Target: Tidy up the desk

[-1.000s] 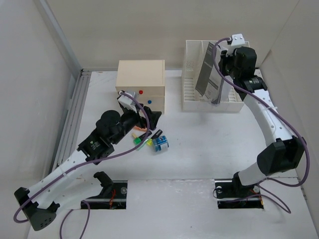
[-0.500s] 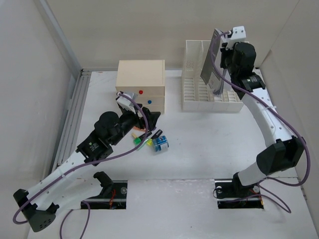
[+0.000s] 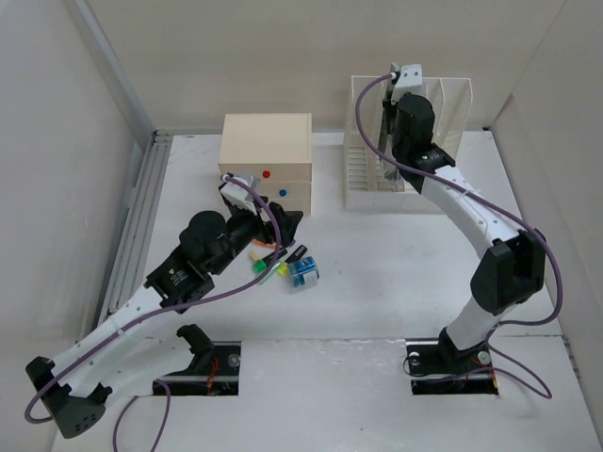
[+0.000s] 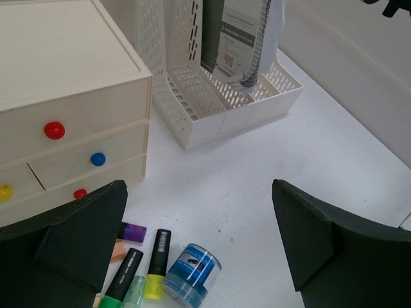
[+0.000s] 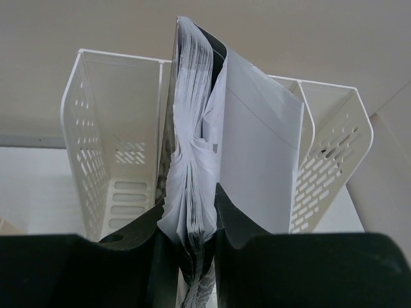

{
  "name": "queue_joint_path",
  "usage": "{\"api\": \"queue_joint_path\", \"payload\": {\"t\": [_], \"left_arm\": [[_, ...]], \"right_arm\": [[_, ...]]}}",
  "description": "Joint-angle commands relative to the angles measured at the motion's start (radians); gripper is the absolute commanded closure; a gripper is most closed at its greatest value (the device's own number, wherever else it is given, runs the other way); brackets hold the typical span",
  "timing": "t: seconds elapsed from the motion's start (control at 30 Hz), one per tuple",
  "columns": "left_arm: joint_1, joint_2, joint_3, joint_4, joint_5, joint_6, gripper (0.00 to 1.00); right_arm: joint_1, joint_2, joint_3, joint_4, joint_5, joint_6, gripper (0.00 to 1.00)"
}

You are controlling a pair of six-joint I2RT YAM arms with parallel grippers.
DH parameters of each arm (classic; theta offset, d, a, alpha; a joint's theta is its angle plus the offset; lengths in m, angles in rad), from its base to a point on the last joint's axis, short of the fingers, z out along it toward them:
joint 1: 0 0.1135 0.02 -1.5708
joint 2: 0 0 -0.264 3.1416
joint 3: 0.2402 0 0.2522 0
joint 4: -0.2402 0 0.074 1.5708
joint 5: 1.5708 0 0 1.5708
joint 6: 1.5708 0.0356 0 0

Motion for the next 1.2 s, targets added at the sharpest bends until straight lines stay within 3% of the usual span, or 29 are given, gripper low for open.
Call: {"api": "queue_joint_path", "payload": {"t": [0.0,0.37,0.7,1.17], "left_arm": [[0.001,-0.004,-0.008,0.038,-0.012,0.011,0.06],[0.03,0.038,-0.008,0.038,0.002,0.011,0.06],[0.05,0.047,-0.017,0.057,0.012,0.002,0.06],[0.05,0.056,-0.017,0.057,0.003,0.002,0.06]], "right_arm": [[0.006,-0.019,-0.001,0.307,0.104,0.033,1.0],[0.018,0.024,-0.048,0.334,-0.021,0.142,1.0],[0.027,0.065,-0.094,0.348,-0.034,0.197,1.0],[-0.043,0.065,-0.232,0.387,-0.119,0.277,1.0]]}}
